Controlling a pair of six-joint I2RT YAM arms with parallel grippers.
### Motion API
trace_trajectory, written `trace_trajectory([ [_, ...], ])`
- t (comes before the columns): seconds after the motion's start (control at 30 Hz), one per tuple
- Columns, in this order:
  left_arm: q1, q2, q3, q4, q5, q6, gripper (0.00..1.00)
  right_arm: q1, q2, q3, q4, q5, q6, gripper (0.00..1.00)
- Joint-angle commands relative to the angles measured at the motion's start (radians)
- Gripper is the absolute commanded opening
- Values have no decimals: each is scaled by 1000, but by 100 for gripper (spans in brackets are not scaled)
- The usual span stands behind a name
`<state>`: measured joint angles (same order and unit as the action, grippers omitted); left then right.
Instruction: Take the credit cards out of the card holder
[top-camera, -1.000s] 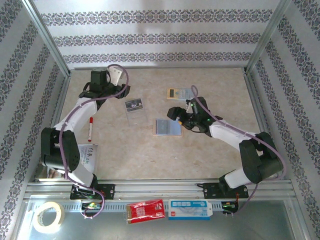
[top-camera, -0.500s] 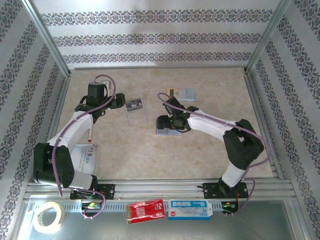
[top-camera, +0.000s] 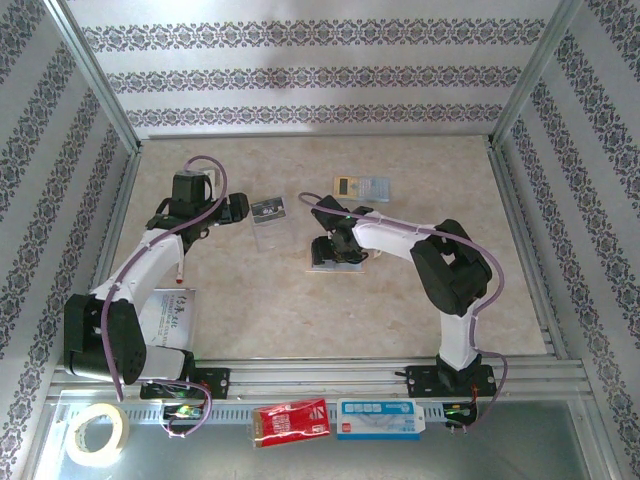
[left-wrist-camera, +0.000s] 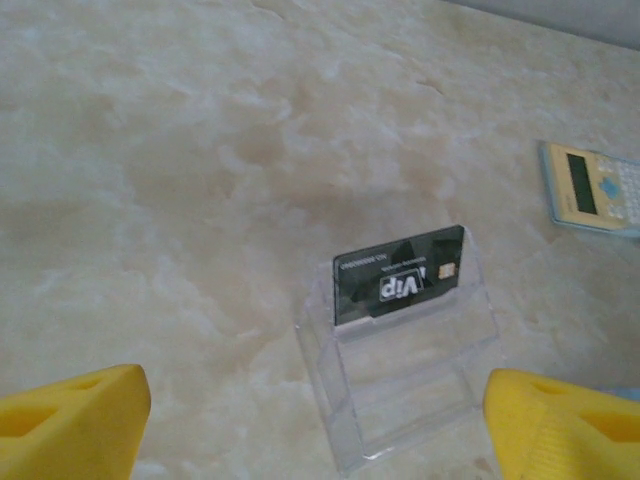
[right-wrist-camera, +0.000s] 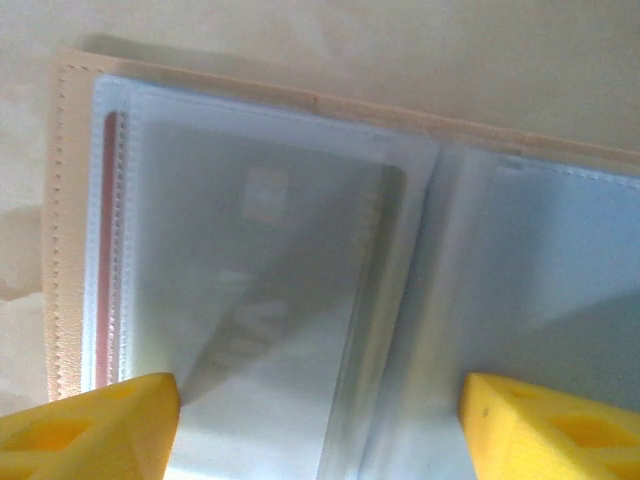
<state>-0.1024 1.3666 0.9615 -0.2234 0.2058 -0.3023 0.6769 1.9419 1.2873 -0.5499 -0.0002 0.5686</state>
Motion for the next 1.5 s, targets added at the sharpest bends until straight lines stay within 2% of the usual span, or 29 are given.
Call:
trace_trajectory([
  [0.0,12,-6,-26,-7,108,-37,85,-4,44,-7,-48,-15,-2,74],
  [0.2,10,-1,-37,-3,167,-73,84,-50,59,-47,-50,-64,-20,68],
  [0.37,9,-1,-30,13,211,-98,84,-68,61,-81,-50,-60,-27,57],
  [0.57,-15,10,16,-38,271,-106,76,-74,49,-106,-16,-92,-16,44],
  [0.77,-58,40,43,-76,282,-118,74,-73,43,-114,4,-87,-8,37],
  [0.93,-121,71,25,-36,306,-166,58,-76,28,-133,33,-99,1,31],
  [1.03,-174,95,2,19,335,-215,53,-80,16,-146,51,-107,7,29],
  [1.17,-263,148,0,58,329,-264,49,-84,-4,-159,76,-119,10,29],
  [1.2,-285,166,-3,81,332,-282,43,-86,-7,-161,79,-122,8,29],
  [1.3,-347,227,-28,199,397,-323,36,-89,-15,-166,88,-125,12,29],
  [1.4,-384,295,-24,231,414,-348,28,-89,-18,-169,93,-122,16,29],
  [1.47,-397,326,-20,245,407,-356,27,-91,-21,-172,97,-123,22,29],
])
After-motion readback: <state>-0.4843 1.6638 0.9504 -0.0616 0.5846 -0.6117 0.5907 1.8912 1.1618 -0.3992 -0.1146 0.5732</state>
